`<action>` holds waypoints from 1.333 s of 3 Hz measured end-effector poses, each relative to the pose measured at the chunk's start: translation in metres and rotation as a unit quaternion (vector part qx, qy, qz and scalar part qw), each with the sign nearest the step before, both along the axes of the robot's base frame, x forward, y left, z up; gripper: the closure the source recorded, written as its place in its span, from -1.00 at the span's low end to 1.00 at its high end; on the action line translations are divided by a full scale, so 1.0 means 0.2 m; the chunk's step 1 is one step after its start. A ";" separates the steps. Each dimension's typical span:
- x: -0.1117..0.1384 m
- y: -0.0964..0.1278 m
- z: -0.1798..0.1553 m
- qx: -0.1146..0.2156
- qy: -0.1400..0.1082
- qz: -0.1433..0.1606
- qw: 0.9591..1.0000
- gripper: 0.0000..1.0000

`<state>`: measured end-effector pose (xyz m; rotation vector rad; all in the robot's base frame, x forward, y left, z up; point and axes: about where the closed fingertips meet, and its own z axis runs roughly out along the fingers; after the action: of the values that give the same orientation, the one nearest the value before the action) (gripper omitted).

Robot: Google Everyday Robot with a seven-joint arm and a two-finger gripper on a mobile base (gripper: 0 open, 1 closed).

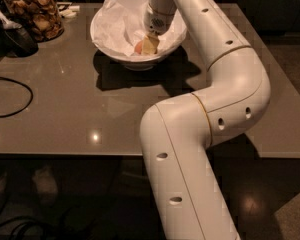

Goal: Pick apple from white bowl

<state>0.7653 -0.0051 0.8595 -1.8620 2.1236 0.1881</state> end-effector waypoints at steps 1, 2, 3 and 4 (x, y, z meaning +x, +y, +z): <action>0.01 0.00 0.01 -0.003 -0.006 0.002 1.000 -0.06; 0.01 0.00 0.01 -0.003 -0.007 0.002 1.000 0.40; 0.01 0.00 0.01 -0.003 -0.007 0.002 1.000 0.87; 0.01 0.00 0.01 -0.003 -0.007 0.002 1.000 1.00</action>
Offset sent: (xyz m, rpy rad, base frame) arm 0.0014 -0.0006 0.0024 -0.0058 -0.0119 0.0041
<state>0.7669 -0.0059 0.8622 -1.8668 2.1139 0.1694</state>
